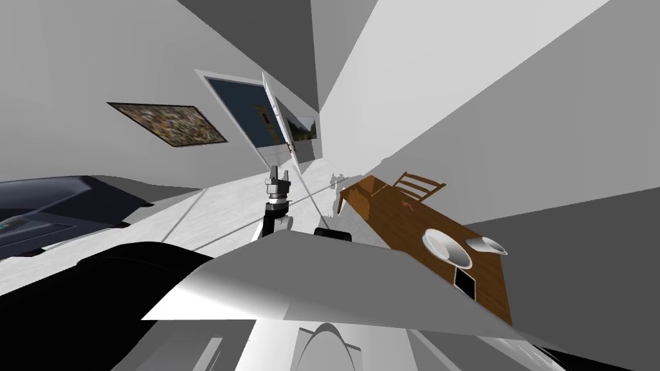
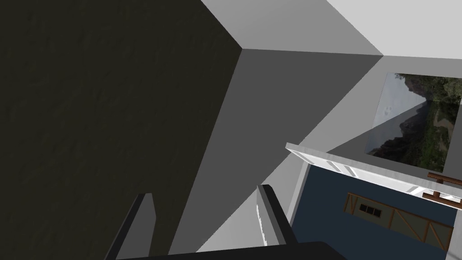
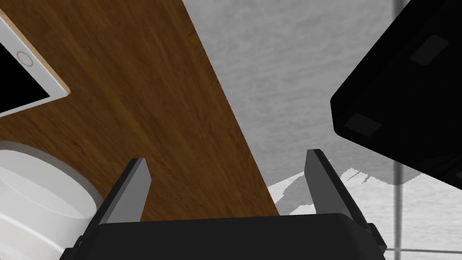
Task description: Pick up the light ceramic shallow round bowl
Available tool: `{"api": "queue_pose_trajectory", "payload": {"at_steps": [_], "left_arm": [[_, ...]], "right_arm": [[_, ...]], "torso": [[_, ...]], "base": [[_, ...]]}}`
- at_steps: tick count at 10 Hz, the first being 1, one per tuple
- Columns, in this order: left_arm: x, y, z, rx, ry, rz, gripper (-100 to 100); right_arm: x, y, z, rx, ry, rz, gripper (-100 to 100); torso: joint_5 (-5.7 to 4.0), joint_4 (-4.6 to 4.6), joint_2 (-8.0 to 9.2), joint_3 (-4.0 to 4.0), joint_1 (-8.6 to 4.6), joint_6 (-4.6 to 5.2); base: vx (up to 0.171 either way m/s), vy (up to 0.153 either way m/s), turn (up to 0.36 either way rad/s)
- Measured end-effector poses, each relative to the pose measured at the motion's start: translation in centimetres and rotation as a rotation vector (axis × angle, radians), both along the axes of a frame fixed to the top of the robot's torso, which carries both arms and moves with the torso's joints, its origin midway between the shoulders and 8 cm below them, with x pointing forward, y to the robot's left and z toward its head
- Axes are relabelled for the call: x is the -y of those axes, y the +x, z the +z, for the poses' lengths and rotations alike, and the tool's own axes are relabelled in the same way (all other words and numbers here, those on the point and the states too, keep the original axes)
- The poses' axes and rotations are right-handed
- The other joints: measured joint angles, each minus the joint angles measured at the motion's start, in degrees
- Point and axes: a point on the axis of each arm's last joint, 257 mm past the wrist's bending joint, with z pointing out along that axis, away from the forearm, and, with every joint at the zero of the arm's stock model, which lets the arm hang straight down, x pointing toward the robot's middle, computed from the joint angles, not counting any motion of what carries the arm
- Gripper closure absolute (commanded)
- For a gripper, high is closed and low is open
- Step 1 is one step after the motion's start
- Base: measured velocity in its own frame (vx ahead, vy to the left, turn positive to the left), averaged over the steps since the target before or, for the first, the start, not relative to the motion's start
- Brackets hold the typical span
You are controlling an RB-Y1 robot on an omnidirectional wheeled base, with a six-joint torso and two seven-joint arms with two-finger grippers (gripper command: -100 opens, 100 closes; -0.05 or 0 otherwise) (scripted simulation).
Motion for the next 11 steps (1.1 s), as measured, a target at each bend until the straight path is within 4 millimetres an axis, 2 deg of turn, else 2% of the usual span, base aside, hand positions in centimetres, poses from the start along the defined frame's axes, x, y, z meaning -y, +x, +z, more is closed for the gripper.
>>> {"api": "queue_pose_trajectory", "payload": {"at_steps": [2, 5, 8, 9, 10, 11], "left_arm": [[0.0, 0.0, 0.0, 0.0, 0.0, 0.0, 0], [0.0, 0.0, 0.0, 0.0, 0.0, 0.0, 0], [0.0, 0.0, 0.0, 0.0, 0.0, 0.0, 0], [0.0, 0.0, 0.0, 0.0, 0.0, 0.0, 0], [0.0, 0.0, 0.0, 0.0, 0.0, 0.0, 0], [0.0, 0.0, 0.0, 0.0, 0.0, 0.0, 0]], "right_arm": [[3.7, 0.6, 2.5, -0.023, -0.079, 0.034, -100], [5.3, 0.9, 3.1, -0.03, -0.119, 0.042, -100], [6.7, 1.2, 3.7, -0.037, -0.153, 0.055, -100], [6.8, 1.3, 3.7, -0.036, -0.155, 0.056, 0], [6.8, 1.3, 3.7, -0.036, -0.155, 0.056, -100], [6.3, 1.3, 3.0, -0.035, -0.153, 0.052, -100]], "torso": [[-0.01, -0.04, -0.2, -0.11, -0.13, -0.02], [0.02, 0.04, 0.19, 0.11, 0.11, 0.03], [-0.03, 0.0, -0.03, -0.01, -0.07, 0.01], [-0.02, 0.01, 0.11, 0.05, 0.04, 0.1], [0.01, 0.05, 0.27, 0.15, 0.16, 0.1], [-0.01, 0.07, 0.33, 0.19, 0.06, 0.09]], "base": [[0.125, -0.076, 0.188], [0.036, -0.022, 0.072], [0.076, -0.056, 0.139], [0.009, -0.008, -0.006], [0.004, -0.048, 0.053], [-0.007, -0.077, 0.08]]}}
